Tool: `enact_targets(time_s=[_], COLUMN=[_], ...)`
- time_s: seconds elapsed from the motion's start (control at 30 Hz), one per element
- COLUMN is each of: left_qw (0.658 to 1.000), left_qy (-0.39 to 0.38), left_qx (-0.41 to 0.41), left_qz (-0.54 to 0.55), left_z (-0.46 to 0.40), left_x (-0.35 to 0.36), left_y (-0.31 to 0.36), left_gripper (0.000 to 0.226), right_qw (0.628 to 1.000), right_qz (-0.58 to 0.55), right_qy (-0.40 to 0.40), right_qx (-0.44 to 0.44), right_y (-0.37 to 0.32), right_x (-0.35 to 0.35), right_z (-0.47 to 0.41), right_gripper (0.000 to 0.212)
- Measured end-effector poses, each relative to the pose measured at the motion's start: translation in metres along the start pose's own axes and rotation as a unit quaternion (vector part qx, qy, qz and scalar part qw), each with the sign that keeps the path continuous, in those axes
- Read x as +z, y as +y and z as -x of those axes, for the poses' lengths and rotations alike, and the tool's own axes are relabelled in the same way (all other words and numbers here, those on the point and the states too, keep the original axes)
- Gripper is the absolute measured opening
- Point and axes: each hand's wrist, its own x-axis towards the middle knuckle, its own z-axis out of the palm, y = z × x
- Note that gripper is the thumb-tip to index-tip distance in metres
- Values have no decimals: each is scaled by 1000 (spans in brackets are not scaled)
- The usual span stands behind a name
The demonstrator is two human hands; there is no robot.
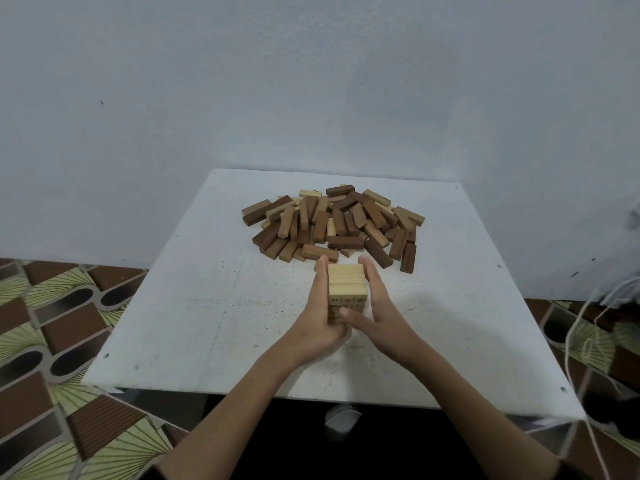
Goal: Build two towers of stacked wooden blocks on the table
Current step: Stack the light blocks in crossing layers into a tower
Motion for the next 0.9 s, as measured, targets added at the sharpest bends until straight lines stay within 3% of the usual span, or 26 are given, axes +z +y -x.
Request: enact_targets(time_s=[0.27, 0.9], left_qw=[1000, 1000], left_qy=[0, 7], left_qx=[15, -9], left_qz=[-2, 26], left_z=[-3, -2], left_x=[4, 4], left_y=[0, -1], left_gripper=[99, 99], right_qw=[1000, 1000], right_qz=[-17, -9], right_qy=[-10, -12], right_qx=[-1, 22], right_y=[6, 10], right_x=[2, 3], right_z=[-2, -4], right_gripper=[87, 98])
